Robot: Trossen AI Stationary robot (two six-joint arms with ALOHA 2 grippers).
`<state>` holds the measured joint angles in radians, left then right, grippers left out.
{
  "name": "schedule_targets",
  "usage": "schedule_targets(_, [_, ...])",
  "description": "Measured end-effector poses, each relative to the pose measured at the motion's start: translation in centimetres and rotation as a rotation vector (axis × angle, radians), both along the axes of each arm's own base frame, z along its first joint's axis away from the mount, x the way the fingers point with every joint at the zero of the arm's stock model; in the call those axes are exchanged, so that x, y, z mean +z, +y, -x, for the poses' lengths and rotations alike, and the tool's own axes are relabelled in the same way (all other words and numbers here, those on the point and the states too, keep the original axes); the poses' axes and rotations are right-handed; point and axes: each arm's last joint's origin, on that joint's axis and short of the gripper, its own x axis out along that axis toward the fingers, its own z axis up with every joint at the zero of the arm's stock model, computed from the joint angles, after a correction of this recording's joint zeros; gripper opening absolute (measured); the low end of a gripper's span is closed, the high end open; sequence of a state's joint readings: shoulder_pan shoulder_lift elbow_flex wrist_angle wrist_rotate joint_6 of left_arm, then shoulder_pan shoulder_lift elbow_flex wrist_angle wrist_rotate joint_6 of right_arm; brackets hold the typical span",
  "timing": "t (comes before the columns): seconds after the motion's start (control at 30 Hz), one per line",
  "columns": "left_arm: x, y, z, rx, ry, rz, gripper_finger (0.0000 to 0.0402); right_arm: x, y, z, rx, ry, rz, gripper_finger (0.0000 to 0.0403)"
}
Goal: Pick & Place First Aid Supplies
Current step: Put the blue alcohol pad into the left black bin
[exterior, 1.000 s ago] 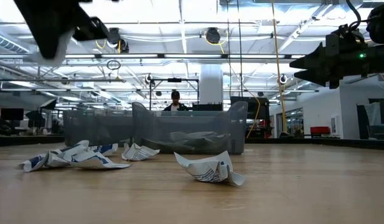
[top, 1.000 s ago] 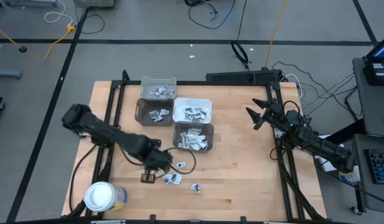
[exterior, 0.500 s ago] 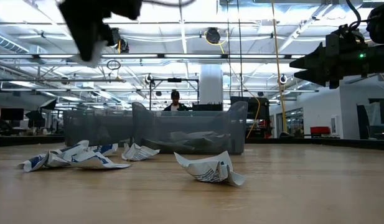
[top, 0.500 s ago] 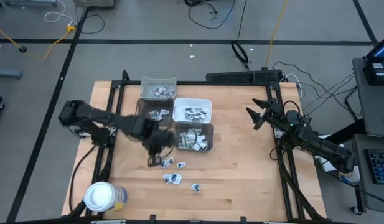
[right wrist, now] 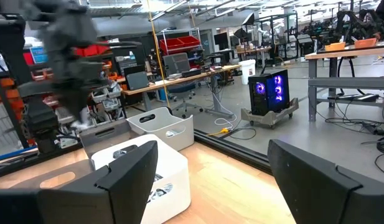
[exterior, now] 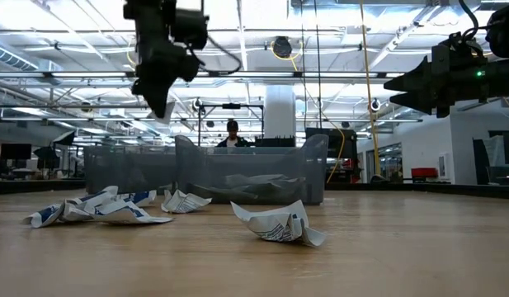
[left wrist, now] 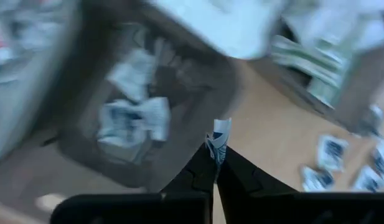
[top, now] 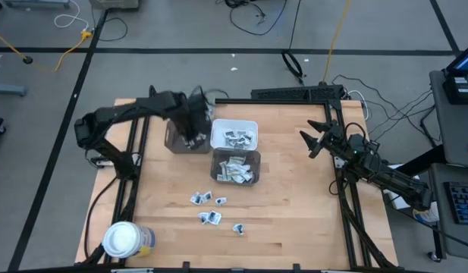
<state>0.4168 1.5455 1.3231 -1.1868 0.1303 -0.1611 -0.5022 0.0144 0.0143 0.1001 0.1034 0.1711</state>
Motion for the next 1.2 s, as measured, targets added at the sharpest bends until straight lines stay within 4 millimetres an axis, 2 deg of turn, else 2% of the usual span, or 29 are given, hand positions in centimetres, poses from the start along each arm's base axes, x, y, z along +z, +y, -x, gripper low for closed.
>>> schedule_targets(0.17, [0.0, 3.9, 2.1, 0.103, 0.004, -0.007, 0.0005, 0.0, 0.0, 0.0, 0.000, 0.000, 0.000, 0.0297])
schedule_targets(0.3, [0.0, 5.3, 3.3, 0.151, 0.027, 0.001, 0.0009, 0.0, 0.0, 0.0, 0.000, 0.000, 0.000, 0.0297])
schedule_targets(0.4, [-0.4, 5.1, 3.2, 0.142, 0.052, -0.017, 0.0005, 0.0, 0.0, 0.0, 0.000, 0.000, 0.000, 0.0297])
schedule_targets(0.73, [-5.1, 4.5, 2.1, 0.138, 0.084, -0.073, 0.0005, 0.0, 0.0, 0.0, 0.000, 0.000, 0.000, 0.0297])
schedule_targets(0.97, [-7.5, 3.9, 1.9, 0.140, 0.048, -0.105, 0.0004, 0.0, 0.0, 0.0, 0.000, 0.000, 0.000, 0.0297])
schedule_targets(1.1, [-8.3, 3.7, 2.0, 0.159, 0.040, -0.107, 0.0005, 0.0, 0.0, 0.0, 0.000, 0.000, 0.000, 0.0297])
schedule_targets(1.2, [-8.4, 3.7, 2.0, 0.174, 0.040, -0.107, 0.0025, 0.0, 0.0, 0.0, 0.000, 0.000, 0.000, 0.0297])
